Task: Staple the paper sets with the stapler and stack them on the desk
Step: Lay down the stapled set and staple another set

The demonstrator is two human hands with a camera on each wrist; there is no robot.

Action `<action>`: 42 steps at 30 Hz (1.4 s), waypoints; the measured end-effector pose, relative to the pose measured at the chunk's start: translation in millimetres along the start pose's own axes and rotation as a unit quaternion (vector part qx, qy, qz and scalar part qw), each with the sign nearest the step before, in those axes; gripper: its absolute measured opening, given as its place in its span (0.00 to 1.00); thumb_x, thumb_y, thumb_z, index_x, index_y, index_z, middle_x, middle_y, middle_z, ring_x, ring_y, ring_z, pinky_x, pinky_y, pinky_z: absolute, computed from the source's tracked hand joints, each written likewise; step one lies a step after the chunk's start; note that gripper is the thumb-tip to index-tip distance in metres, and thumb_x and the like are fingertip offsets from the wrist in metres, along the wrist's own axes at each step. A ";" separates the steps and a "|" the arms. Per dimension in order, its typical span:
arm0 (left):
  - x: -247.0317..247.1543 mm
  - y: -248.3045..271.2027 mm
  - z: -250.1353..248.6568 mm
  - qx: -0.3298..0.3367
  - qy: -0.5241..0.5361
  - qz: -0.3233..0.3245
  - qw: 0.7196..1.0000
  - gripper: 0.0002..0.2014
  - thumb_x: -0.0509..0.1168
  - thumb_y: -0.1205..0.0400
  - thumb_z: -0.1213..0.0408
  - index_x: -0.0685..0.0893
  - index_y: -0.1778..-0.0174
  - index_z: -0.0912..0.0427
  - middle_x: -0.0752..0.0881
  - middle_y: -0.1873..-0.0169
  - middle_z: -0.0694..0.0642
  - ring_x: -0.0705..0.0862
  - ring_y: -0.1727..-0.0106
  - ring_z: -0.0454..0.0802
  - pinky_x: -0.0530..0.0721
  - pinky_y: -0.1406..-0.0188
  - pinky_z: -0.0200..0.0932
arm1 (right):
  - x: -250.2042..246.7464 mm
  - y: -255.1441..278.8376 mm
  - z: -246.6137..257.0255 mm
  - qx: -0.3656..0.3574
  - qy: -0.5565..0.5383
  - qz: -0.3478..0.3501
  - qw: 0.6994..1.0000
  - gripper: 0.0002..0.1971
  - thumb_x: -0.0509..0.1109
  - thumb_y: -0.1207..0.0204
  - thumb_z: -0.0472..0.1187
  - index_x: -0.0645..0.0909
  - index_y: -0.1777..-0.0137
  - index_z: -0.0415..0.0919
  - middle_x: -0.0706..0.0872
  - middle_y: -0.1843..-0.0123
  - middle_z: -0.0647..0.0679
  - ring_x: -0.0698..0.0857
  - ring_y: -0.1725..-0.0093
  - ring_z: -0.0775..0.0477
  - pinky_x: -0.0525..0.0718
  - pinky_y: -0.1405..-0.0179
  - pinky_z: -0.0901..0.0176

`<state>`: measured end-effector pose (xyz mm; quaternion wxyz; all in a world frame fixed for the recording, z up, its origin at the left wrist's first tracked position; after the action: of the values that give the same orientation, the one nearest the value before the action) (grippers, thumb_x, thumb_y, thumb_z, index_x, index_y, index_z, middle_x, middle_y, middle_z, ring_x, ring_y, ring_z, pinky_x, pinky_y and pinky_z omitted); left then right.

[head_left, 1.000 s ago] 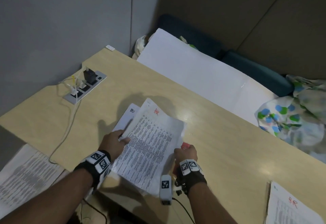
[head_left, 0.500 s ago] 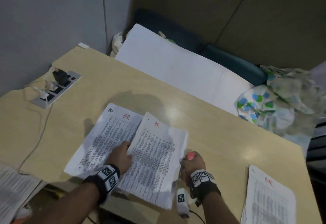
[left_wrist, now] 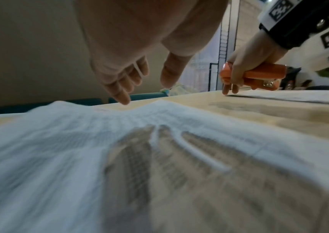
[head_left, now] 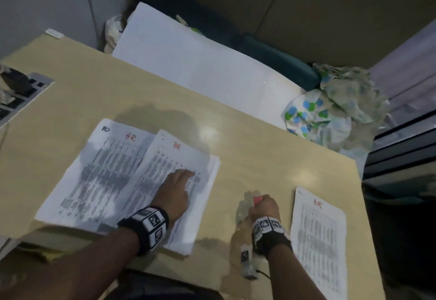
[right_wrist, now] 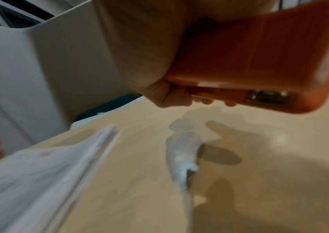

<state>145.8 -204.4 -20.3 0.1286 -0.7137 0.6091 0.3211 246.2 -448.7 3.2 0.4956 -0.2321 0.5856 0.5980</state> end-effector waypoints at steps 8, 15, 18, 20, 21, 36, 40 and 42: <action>93.2 -12.0 -73.1 0.042 0.044 0.163 0.985 0.15 0.59 0.18 0.68 0.78 0.36 0.51 0.78 0.33 0.50 0.80 0.38 0.49 0.76 0.32 0.45 | -50.5 -11.6 -206.4 0.161 0.051 -0.009 0.986 0.17 0.68 0.22 0.37 0.82 0.33 0.37 0.84 0.33 0.39 0.83 0.34 0.41 0.76 0.54 0.63; 159.7 -23.0 -125.1 -0.006 0.047 0.182 0.982 0.14 0.62 0.20 0.68 0.81 0.39 0.56 0.83 0.38 0.55 0.83 0.41 0.53 0.77 0.36 0.41 | -49.8 -26.2 -292.3 0.170 0.039 0.028 0.984 0.18 0.69 0.24 0.44 0.85 0.34 0.43 0.83 0.30 0.47 0.79 0.28 0.45 0.77 0.31 0.61; 184.9 -18.2 -140.5 -0.012 0.016 0.222 0.975 0.15 0.62 0.20 0.66 0.80 0.37 0.57 0.83 0.39 0.54 0.82 0.41 0.54 0.77 0.36 0.42 | -43.3 -30.5 -303.3 0.207 0.023 0.001 0.978 0.21 0.72 0.27 0.43 0.83 0.35 0.37 0.84 0.34 0.39 0.82 0.35 0.37 0.80 0.42 0.57; 201.7 -11.9 -149.0 -0.016 -0.003 0.255 0.967 0.16 0.62 0.19 0.64 0.78 0.35 0.57 0.82 0.38 0.54 0.82 0.40 0.54 0.78 0.36 0.43 | -37.3 -32.4 -307.1 0.231 0.007 0.004 0.973 0.22 0.72 0.27 0.47 0.79 0.37 0.36 0.81 0.34 0.37 0.80 0.36 0.35 0.79 0.35 0.47; 209.2 -9.4 -151.6 -0.026 -0.006 0.267 0.963 0.17 0.62 0.19 0.63 0.77 0.34 0.57 0.82 0.38 0.55 0.82 0.40 0.54 0.78 0.37 0.43 | -38.0 -31.0 -304.4 0.240 -0.005 -0.012 0.971 0.22 0.72 0.26 0.48 0.78 0.37 0.36 0.79 0.34 0.37 0.78 0.35 0.35 0.78 0.34 0.45; 192.1 2.0 -131.7 -0.112 -0.030 0.200 0.973 0.19 0.64 0.20 0.63 0.77 0.32 0.61 0.81 0.35 0.61 0.83 0.40 0.59 0.80 0.40 0.43 | -17.8 -37.7 -214.4 0.153 -0.202 0.032 0.967 0.19 0.74 0.26 0.45 0.74 0.40 0.41 0.84 0.45 0.42 0.83 0.50 0.41 0.85 0.42 0.52; 166.4 3.5 -125.6 -0.132 0.021 0.170 0.976 0.18 0.62 0.18 0.69 0.76 0.32 0.61 0.81 0.32 0.59 0.80 0.34 0.58 0.75 0.36 0.43 | 5.0 -61.5 -212.5 0.101 -0.215 0.067 0.969 0.25 0.74 0.33 0.56 0.78 0.45 0.38 0.90 0.50 0.43 0.90 0.54 0.41 0.90 0.47 0.44; 150.6 5.7 -125.6 -0.138 0.060 0.154 0.977 0.19 0.61 0.17 0.70 0.73 0.29 0.63 0.78 0.30 0.61 0.77 0.30 0.59 0.73 0.33 0.44 | 7.0 -73.9 -210.2 0.076 -0.218 0.053 0.972 0.30 0.71 0.37 0.62 0.82 0.45 0.38 0.91 0.53 0.40 0.90 0.55 0.39 0.89 0.47 0.45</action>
<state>186.1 -396.3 -16.3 -0.0585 -0.6398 0.6684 0.3748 243.6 -655.1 -80.9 0.5952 -0.0265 0.5183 0.6136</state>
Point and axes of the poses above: each hand's wrist, its own y-axis away from the middle knuckle, its own x-axis out of the palm, z = x × y, the point moved 2 cm from there along -y, towards the middle knuckle
